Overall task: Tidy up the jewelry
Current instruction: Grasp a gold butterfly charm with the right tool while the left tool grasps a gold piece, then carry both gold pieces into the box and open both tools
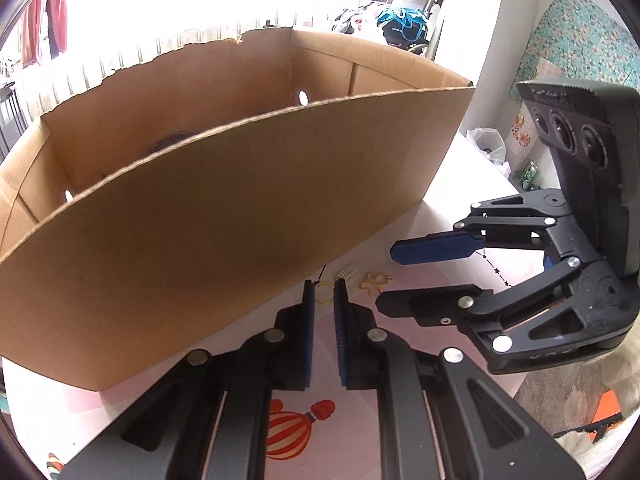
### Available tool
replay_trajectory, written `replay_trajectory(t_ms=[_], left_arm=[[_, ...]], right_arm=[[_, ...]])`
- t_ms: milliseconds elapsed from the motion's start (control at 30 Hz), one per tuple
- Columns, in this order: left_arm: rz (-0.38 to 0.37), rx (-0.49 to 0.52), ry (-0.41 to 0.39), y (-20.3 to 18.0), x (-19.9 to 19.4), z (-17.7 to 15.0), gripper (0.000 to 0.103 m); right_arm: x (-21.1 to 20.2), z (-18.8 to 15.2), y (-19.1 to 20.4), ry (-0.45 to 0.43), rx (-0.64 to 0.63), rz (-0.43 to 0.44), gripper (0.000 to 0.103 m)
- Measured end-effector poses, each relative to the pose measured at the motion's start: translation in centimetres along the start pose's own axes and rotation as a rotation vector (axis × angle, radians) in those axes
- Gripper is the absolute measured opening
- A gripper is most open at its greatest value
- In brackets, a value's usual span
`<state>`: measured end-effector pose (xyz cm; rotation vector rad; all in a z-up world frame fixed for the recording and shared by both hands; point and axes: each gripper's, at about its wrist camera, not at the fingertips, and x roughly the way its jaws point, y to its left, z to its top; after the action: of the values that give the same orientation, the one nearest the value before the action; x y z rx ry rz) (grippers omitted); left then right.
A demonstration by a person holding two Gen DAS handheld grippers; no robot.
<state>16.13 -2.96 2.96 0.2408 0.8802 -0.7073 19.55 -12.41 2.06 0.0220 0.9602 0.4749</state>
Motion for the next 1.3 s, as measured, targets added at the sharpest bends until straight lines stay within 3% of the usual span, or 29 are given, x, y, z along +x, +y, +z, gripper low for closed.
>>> replay_trajectory(t_ms=[200,233,267,400,633,867,1033,1133,1300], left_arm=[[0.007,-0.038,-0.013,0.5,-0.8,-0.4,0.009],[0.004,-0.045,-0.015,0.7,-0.9,-0.4,0.009],[0.001,-0.052,-0.016,1.1,-1.0,-0.4,0.009],[-0.005,-0.074,-0.026,1.4,-1.4,-0.4,0.009],[-0.012,-0.065,-0.048,1.6,-3.1,-0.4,0.009],[-0.068,-0.067,-0.092,0.9,-5.9,1.0,0.009],[-0.1,-0.001,-0.143,1.1,-8.1,5.7,0.009],[-0.11,0.045,-0.096,2.3,-6.6,9.7,0.009],[-0.134,-0.014,0.156,6.0,1.6,15.9,0.009]], right_arm=[[0.7,-0.1,1.9,-0.04,-0.073,-0.134,0.03],[0.9,-0.3,2.6,-0.044,-0.121,-0.171,0.02],[0.9,-0.4,3.1,-0.044,-0.152,-0.166,0.016],[0.9,-0.2,3.4,-0.033,-0.153,-0.174,0.015],[0.0,-0.2,3.2,-0.025,-0.069,-0.086,0.014],[-6.5,0.1,3.4,-0.152,-0.033,-0.049,0.014],[-10.9,3.7,2.3,-0.251,-0.063,-0.089,0.014],[-11.1,7.2,0.7,-0.255,-0.07,-0.109,0.014],[-8.5,11.7,-1.4,-0.188,-0.039,-0.104,0.015]])
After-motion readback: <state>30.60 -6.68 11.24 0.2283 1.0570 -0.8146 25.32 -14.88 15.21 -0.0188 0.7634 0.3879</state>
